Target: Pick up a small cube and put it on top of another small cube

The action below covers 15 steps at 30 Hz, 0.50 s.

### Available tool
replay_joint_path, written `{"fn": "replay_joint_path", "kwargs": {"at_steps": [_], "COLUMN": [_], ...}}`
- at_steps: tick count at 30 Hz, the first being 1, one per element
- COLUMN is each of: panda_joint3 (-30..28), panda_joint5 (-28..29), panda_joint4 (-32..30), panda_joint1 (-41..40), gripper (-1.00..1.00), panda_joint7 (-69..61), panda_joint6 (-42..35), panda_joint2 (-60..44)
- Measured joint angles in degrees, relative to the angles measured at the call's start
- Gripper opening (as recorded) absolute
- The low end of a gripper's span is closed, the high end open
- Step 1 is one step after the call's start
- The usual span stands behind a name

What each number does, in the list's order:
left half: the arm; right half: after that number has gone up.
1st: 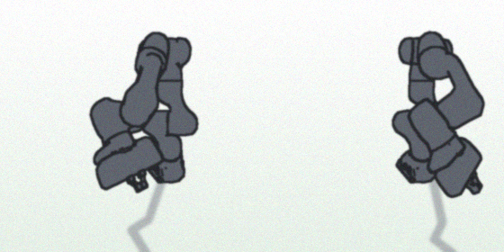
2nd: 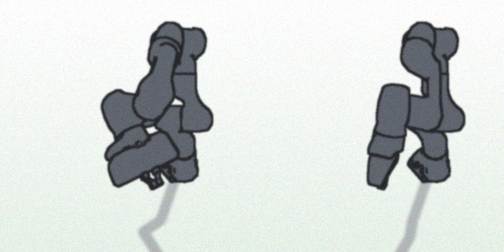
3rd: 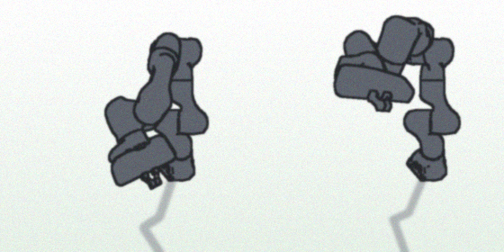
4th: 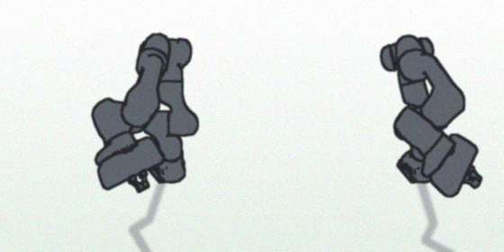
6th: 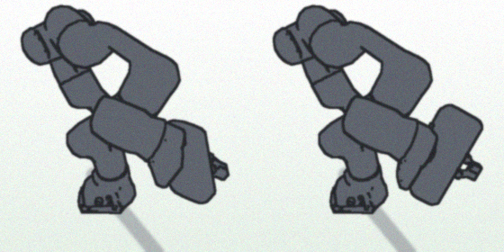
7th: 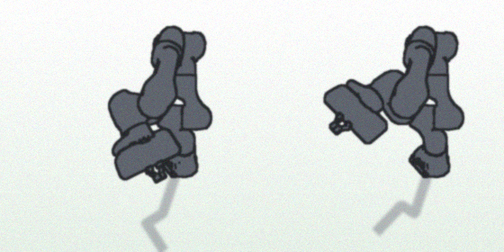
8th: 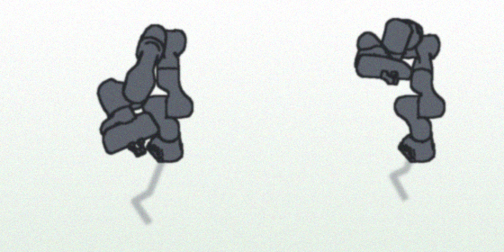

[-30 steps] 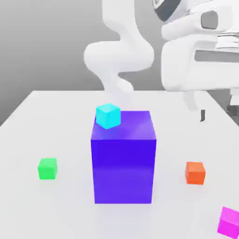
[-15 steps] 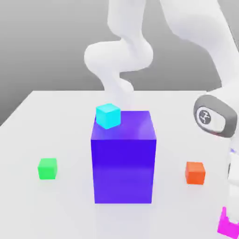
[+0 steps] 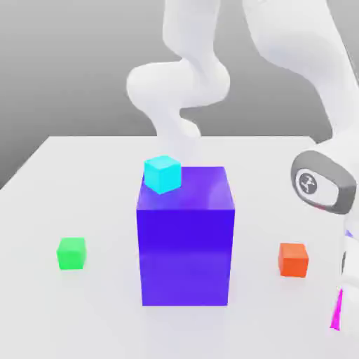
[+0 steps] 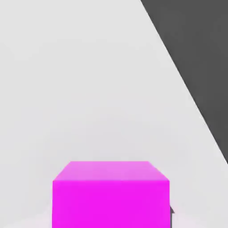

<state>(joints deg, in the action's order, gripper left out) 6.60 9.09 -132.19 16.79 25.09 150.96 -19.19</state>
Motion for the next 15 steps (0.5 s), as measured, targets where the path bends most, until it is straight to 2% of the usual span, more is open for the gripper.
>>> {"fn": "replay_joint_path", "kwargs": {"at_steps": [9, 15], "panda_joint3": [-15.8, -23.8], "panda_joint5": [2.4, 4.6], "panda_joint4": [-12.6, -22.4], "panda_joint1": [-9.6, -26.9], "gripper": [-1.00, -1.00], "panda_joint7": [18.2, 33.6], "panda_joint6": [0.7, 1.2], "panda_joint2": [12.6, 22.4]}}
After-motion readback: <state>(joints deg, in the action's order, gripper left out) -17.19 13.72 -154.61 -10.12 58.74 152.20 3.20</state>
